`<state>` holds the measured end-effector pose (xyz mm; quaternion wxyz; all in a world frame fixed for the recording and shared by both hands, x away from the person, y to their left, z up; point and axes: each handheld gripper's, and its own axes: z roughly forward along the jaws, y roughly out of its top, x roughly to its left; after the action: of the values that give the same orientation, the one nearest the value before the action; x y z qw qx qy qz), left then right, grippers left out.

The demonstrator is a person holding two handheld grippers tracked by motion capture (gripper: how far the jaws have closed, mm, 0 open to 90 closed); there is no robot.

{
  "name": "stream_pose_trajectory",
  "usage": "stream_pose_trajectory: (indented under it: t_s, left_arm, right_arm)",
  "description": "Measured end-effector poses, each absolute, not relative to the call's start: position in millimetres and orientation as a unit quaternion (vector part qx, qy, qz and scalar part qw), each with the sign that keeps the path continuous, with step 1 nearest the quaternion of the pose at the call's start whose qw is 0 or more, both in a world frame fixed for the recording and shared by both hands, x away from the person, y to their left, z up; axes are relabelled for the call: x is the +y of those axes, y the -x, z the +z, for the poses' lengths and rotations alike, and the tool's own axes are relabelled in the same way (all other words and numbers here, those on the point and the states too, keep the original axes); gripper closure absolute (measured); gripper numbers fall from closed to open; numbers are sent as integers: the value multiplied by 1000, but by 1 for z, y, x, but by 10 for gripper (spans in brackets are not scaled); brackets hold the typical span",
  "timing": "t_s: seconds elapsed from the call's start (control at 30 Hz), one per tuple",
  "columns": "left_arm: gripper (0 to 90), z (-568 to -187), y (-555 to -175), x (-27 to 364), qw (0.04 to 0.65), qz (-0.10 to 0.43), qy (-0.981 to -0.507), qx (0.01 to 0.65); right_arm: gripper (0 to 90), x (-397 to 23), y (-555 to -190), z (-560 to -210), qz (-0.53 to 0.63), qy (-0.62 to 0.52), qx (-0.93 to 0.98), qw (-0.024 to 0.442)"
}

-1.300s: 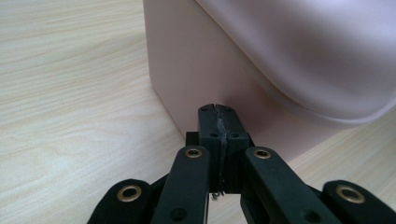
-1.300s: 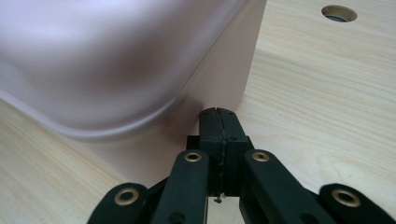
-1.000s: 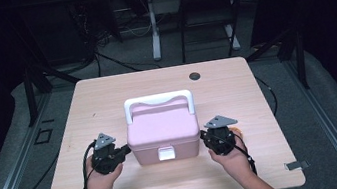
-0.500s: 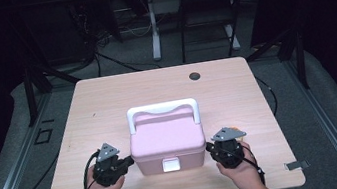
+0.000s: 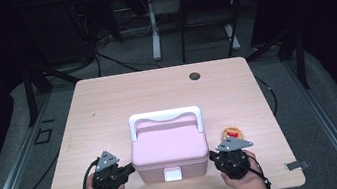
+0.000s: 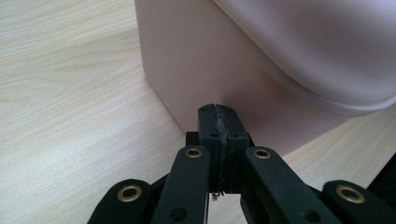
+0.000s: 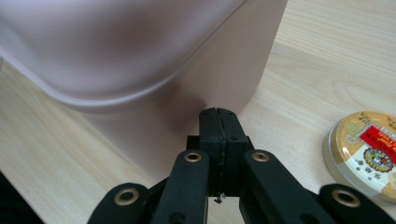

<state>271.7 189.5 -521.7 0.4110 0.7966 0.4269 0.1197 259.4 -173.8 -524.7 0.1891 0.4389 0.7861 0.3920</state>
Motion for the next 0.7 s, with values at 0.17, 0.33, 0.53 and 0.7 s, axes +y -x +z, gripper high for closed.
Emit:
stream_pose_trajectory:
  t_s: [0.17, 0.33, 0.53, 0.7]
  left_arm:
    - [900, -524, -267, 192, 422, 112, -791, 429]
    - [900, -524, -262, 193, 420, 116, -792, 427]
    - [900, -524, -259, 196, 416, 106, -800, 420]
    - [899, -523, -260, 198, 414, 104, -806, 410]
  right_arm:
    - [900, -174, -254, -526, 394, -436, 786, 192]
    - [900, -173, -249, -525, 391, -426, 791, 197]
    - [900, -175, -248, -525, 394, -420, 797, 179]
    - [900, -175, -247, -523, 391, -413, 804, 176]
